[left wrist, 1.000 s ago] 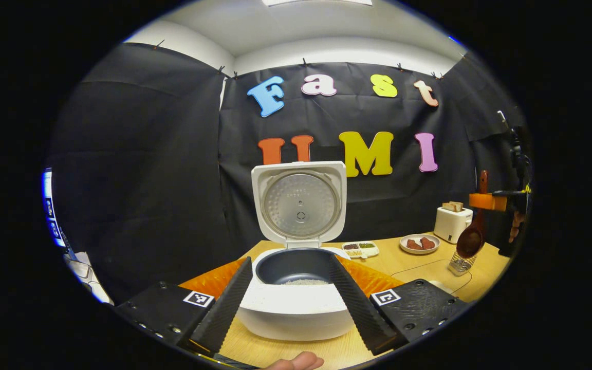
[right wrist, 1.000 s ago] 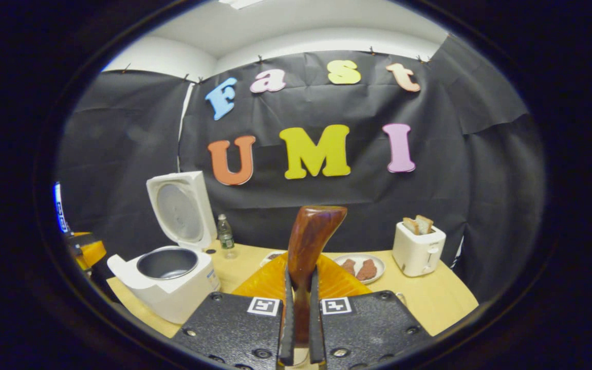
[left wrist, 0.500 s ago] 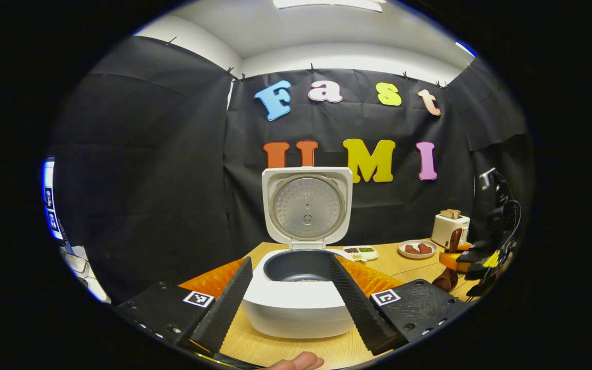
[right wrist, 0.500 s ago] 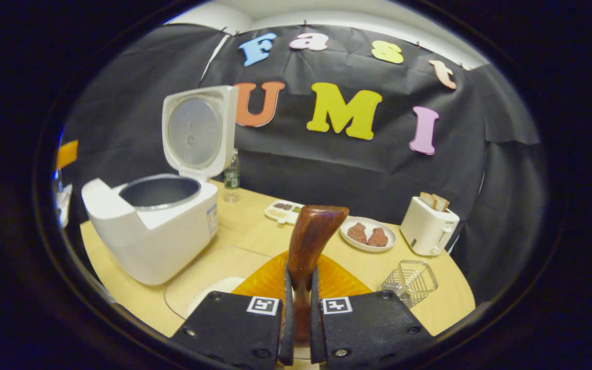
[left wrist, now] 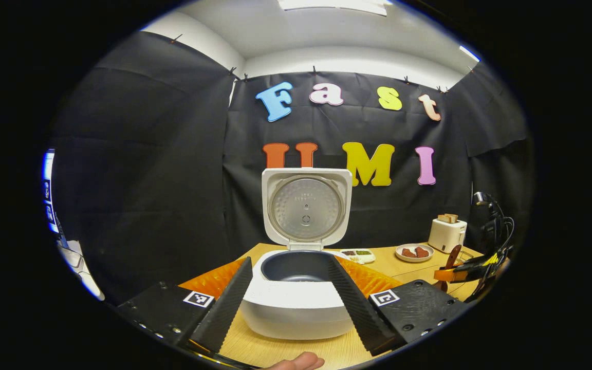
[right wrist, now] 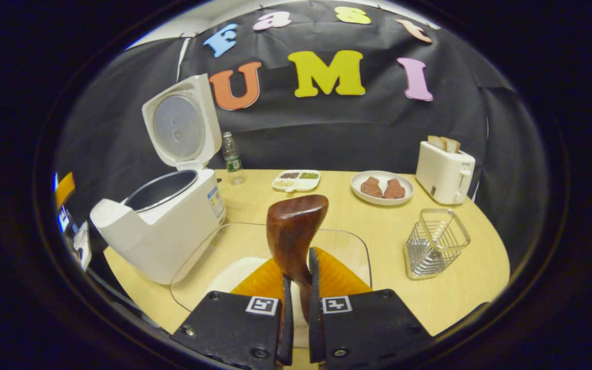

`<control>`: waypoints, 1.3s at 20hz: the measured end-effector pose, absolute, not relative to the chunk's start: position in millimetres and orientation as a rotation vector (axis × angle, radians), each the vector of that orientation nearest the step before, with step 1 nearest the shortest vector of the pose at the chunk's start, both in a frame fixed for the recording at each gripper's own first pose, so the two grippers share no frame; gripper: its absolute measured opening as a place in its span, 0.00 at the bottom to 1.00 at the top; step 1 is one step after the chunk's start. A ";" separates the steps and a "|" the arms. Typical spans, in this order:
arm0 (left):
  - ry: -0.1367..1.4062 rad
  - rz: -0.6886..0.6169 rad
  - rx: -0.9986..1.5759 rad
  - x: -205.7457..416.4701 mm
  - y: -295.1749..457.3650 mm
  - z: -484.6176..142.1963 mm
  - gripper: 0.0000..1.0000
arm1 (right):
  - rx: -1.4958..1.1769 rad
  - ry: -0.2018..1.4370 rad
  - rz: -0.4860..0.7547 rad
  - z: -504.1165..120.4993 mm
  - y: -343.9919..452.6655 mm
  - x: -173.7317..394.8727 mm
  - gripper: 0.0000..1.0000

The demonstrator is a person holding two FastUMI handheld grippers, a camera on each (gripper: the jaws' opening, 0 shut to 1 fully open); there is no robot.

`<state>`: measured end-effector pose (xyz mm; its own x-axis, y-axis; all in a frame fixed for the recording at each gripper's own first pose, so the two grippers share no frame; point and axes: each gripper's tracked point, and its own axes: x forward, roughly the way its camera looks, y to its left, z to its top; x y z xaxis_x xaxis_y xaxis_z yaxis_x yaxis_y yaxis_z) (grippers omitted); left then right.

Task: Close the left gripper, press the button to open the rice cooker; take a wooden spoon from the chopstick holder with the right hand, scoop a spoonful of rice and pour it into the rice cooker, then put the wooden spoon back into the chopstick holder.

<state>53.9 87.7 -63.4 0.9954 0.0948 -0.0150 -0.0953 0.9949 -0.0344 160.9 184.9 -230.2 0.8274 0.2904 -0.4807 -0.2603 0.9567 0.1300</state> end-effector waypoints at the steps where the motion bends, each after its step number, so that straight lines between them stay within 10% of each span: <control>1: 0.014 0.091 -0.044 55.4 87.5 -63.6 0.95 | 0.095 0.524 0.295 -230.0 185.3 158.3 0.18; 26: 0.058 0.119 -0.069 64.5 120.4 -79.4 0.95 | 1.337 0.518 0.344 -182.3 151.6 162.0 0.17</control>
<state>64.5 120.4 -79.4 0.9913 0.1167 -0.0615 -0.1207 0.9906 -0.0648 162.0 151.6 -182.3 0.8390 0.5205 -0.1586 0.0556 0.2079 0.9766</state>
